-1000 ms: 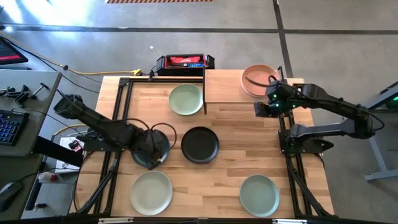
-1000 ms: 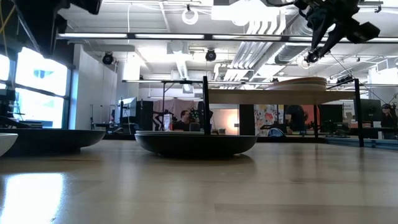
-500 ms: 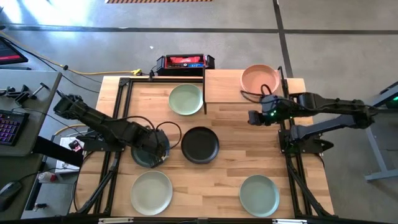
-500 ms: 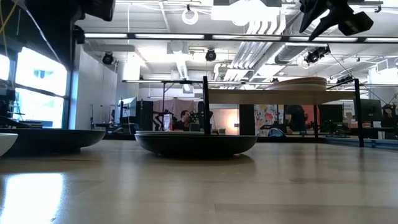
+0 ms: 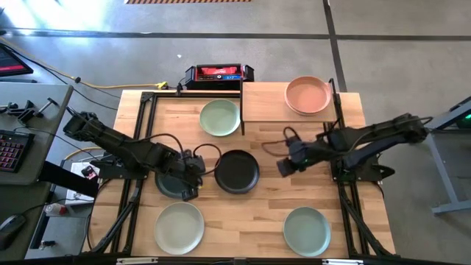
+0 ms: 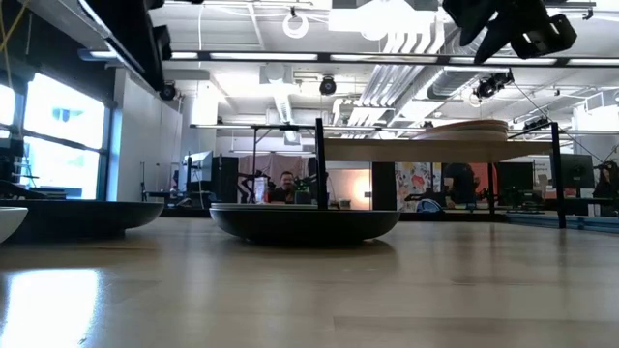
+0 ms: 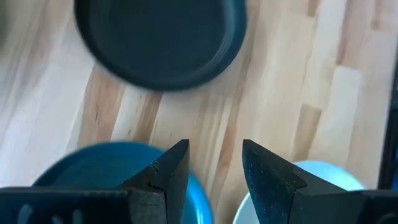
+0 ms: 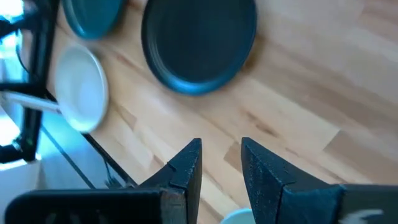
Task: Place and stack plates onto a shelf
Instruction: Stack the light blue plate on top of the orange plate on the shelf
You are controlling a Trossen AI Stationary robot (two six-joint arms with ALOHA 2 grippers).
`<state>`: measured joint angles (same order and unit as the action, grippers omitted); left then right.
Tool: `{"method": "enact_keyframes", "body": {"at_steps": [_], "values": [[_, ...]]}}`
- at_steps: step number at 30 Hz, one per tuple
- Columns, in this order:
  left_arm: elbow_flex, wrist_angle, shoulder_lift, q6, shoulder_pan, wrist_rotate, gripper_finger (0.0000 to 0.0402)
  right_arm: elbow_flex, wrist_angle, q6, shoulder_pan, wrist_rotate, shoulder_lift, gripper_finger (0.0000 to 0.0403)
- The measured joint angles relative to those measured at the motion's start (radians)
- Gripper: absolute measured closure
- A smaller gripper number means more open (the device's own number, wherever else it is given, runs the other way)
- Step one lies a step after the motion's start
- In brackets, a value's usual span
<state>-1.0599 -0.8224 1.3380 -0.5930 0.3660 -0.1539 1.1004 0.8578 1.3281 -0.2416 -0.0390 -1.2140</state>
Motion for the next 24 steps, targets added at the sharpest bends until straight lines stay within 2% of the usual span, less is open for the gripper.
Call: {"method": "enact_keyframes", "body": {"at_steps": [11, 24], "values": [[0.0, 0.035, 0.0, 0.003, 0.0, -0.012, 0.0266, 0.0, -0.027, 0.021, -0.157, 0.004, -0.103, 0.0311], [0.0, 0.035, 0.0, 0.003, 0.0, -0.013, 0.0266, 0.0, -0.024, -0.048, -0.312, 0.002, -0.219, 0.0311]]}}
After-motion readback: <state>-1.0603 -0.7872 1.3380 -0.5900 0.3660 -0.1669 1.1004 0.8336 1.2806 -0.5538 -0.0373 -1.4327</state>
